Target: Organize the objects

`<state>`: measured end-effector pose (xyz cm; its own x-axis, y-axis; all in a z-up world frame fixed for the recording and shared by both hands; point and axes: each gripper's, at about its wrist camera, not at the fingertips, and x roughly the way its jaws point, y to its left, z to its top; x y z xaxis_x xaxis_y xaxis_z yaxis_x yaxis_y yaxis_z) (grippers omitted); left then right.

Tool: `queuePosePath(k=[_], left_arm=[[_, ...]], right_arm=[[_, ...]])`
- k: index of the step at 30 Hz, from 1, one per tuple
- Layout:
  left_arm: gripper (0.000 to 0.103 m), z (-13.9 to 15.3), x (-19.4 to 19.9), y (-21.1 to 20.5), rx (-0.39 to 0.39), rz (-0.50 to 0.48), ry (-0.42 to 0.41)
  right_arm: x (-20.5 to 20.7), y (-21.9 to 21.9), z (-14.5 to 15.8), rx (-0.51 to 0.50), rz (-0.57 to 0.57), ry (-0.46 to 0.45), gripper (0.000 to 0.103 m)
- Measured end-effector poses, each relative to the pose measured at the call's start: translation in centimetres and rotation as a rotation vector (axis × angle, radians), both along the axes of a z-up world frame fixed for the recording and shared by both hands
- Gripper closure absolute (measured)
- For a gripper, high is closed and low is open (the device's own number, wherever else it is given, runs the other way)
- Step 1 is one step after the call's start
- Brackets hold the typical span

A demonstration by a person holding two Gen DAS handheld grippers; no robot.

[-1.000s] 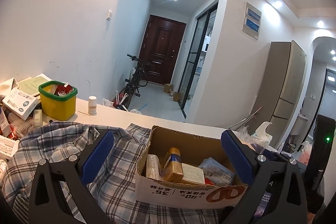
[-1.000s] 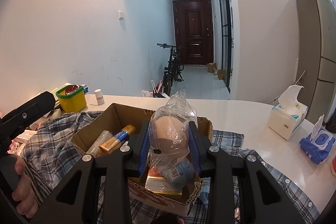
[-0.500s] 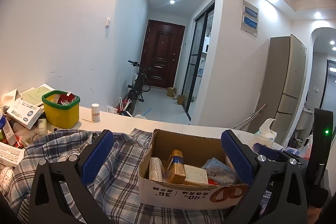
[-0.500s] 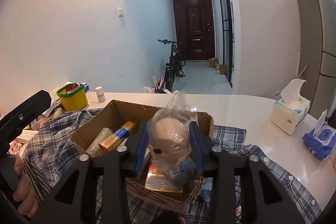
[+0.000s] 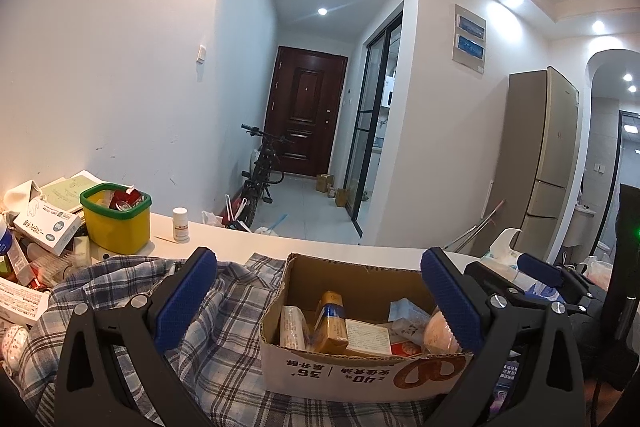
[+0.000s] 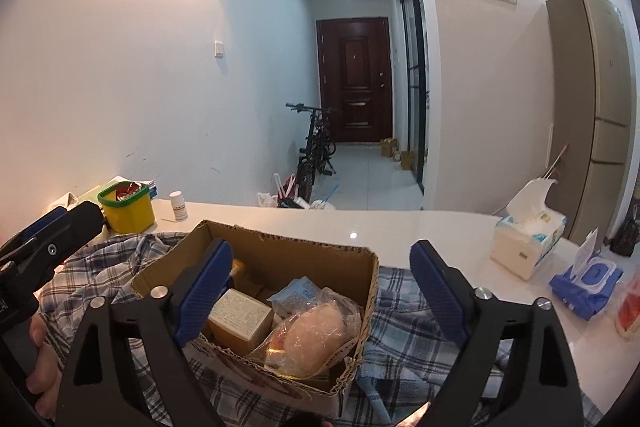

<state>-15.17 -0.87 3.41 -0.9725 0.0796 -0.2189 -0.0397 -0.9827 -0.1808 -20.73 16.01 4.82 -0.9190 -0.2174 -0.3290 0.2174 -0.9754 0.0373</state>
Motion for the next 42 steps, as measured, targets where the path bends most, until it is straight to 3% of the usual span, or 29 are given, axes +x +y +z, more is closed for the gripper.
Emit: queuePosePath(k=[7,10,13,18,23,25,29,34,42], left_arm=[[0.0,2.4,2.0,-0.2,-0.044,0.039,0.036],[0.0,5.0,5.1,-0.4,-0.054,0.067,0.143],[0.0,6.8,7.1,-0.5,-0.045,0.04,0.186],[0.0,8.5,9.0,-0.2,-0.053,0.027,0.151],[0.0,9.3,9.9,0.5,-0.113,0.126,0.082],[0.0,9.4,10.7,0.7,-0.111,0.115,0.104],[0.0,9.7,12.8,1.0,-0.088,0.081,0.138],[0.0,9.4,14.3,1.7,-0.075,-0.012,0.141],[0.0,7.9,15.4,3.5,-0.113,-0.026,0.097]], right_arm=[[1.7,-0.2,2.3,0.048,-0.056,0.031,0.007],[3.8,0.7,4.3,0.025,-0.057,0.072,0.0],[5.8,1.2,6.2,0.026,-0.028,0.113,0.0],[9.1,1.3,8.7,0.05,-0.02,0.195,0.0],[11.5,1.3,9.8,0.032,0.041,0.209,0.0],[12.0,1.6,10.0,0.002,0.08,0.19,0.0],[13.3,1.9,10.4,0.014,0.038,0.223,0.0],[15.4,3.0,10.6,-0.007,0.037,0.234,0.0],[16.8,3.9,10.1,0.008,0.009,0.199,0.0]])
